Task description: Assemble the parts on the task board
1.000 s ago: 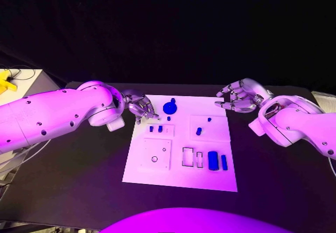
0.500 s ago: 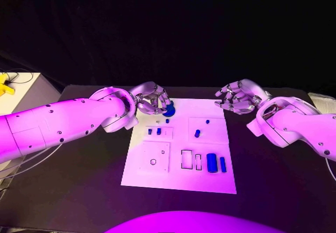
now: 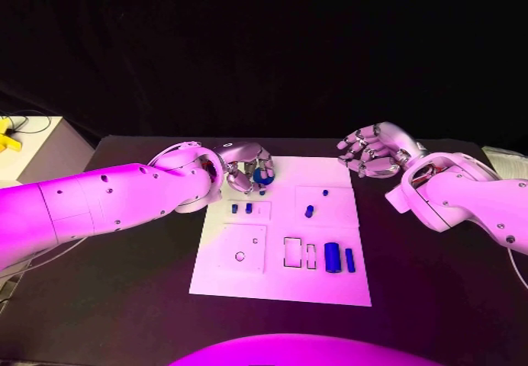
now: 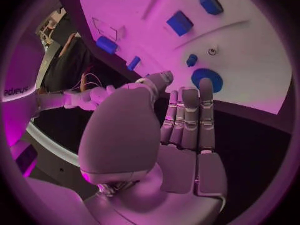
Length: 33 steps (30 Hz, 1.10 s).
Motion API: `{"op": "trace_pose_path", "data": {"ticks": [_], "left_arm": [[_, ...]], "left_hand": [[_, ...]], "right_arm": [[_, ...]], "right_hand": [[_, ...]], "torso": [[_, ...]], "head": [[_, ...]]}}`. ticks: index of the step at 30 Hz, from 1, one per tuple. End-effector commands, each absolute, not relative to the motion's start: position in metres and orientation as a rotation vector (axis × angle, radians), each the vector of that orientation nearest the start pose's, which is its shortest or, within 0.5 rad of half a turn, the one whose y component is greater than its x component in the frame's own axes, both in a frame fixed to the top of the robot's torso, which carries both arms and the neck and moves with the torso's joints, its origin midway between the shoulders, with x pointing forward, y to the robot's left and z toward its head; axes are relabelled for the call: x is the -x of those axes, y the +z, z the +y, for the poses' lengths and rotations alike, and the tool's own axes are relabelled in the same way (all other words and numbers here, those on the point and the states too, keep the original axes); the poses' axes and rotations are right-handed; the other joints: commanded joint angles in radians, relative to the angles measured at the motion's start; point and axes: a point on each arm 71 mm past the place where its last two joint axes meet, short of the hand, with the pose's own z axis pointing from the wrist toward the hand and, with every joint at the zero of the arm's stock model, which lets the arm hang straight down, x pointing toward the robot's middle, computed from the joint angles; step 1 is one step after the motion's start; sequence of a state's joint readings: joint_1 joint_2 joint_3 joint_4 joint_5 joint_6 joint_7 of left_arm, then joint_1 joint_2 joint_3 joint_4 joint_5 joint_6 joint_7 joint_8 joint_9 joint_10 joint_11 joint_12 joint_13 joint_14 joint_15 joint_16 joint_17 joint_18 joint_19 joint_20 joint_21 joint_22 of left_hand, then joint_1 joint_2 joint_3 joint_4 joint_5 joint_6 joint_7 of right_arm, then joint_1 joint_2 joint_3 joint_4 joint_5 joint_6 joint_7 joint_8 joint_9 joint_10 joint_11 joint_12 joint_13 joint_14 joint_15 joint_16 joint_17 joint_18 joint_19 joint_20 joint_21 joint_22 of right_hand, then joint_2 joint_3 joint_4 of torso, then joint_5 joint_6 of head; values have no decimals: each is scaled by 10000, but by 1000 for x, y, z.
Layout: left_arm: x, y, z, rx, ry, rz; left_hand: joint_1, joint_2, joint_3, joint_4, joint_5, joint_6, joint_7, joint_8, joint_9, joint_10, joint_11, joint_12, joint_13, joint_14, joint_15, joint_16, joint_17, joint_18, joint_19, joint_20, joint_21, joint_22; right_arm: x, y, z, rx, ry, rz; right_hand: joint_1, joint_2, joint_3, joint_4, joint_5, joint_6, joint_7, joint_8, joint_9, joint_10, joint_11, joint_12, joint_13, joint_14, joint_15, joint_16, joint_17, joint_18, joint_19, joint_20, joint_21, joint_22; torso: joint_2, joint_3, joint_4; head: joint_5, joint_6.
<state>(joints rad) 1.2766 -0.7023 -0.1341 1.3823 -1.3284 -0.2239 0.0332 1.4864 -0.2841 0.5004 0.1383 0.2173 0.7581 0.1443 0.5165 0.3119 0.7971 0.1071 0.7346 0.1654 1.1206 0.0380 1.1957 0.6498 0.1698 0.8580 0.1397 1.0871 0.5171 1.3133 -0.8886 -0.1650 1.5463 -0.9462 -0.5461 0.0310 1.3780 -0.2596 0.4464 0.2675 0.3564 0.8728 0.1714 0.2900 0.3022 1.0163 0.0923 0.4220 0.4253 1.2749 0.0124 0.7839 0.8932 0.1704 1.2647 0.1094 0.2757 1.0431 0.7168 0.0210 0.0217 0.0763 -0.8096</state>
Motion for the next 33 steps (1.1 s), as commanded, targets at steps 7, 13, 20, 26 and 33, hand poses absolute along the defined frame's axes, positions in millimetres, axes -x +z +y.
{"op": "trace_pose_path", "data": {"ticks": [7, 13, 20, 26, 33], "left_arm": [[-509, -202, 158, -3430, -6741, 18255], [-510, -204, 155, -3492, -6625, 18440], [-512, -207, 154, -3541, -6374, 18730], [-515, -209, 152, -3556, -6289, 18809], [-516, -211, 148, -3615, -6344, 18845]], "left_hand": [[-113, 5, -9, 3, -6, 146, -24, -198, -165, -21, 38, -8, -72, 321, 25, 403, 426, 153, 169, -7, 65, -6], [-74, 36, 123, -22, 3, 337, -16, -307, -289, 122, 8, 41, -109, 532, 4, 726, 787, 154, 257, -26, 155, 32], [-50, 63, 246, -51, 12, 524, -26, -395, -385, 195, -20, 72, -133, 646, -19, 941, 987, 155, 301, -48, 240, 73], [23, 116, 424, -125, 7, 671, -19, -499, -482, 267, -45, 87, -164, 744, -46, 1119, 1172, 155, 321, -76, 349, 134], [48, 170, 585, -189, -10, 840, -21, -574, -558, 364, -71, 87, -199, 807, -67, 1253, 1278, 156, 319, -103, 470, 206]], "right_arm": [[-489, -159, -227, -2787, 8835, 14849], [-489, -159, -226, -2812, 8926, 14769], [-488, -158, -226, -2830, 9008, 14725], [-488, -158, -226, -2854, 9095, 14684], [-487, -158, -225, -2863, 9152, 14682]], "right_hand": [[-15, -47, 217, -347, 64, 4, 229, -49, -125, 55, 320, -1231, -1499, -1387, 347, -1861, -1121, 113, -928, 295, -1227, -980], [-59, 25, 196, -561, 87, -1, 311, -112, -208, -5, 425, -1724, -2271, -1642, 492, -3081, -1931, 94, -1164, 483, -1921, -1884], [-128, 112, 172, -728, 103, 15, 352, -149, -287, 84, 511, -1950, -2972, -1795, 658, -4428, -2717, 94, -1557, 671, -2145, -3162], [-146, 167, 231, -844, 116, 30, 371, -150, -330, 148, 562, -2009, -3407, -1895, 782, -5290, -3286, 110, -1867, 819, -2141, -4240], [-157, 170, 233, -863, 119, 27, 379, -153, -339, 154, 569, -2015, -3477, -1864, 791, -5395, -3365, 113, -1870, 832, -2135, -4415]], "torso": [[-8, -13, 10], [-5, 4, 1], [-3, 6, 4], [2, 3, 4], [-2, 7, 3]], "head": [[-51, -4], [-41, -12], [-75, -43], [-96, -61], [-94, -83]]}}
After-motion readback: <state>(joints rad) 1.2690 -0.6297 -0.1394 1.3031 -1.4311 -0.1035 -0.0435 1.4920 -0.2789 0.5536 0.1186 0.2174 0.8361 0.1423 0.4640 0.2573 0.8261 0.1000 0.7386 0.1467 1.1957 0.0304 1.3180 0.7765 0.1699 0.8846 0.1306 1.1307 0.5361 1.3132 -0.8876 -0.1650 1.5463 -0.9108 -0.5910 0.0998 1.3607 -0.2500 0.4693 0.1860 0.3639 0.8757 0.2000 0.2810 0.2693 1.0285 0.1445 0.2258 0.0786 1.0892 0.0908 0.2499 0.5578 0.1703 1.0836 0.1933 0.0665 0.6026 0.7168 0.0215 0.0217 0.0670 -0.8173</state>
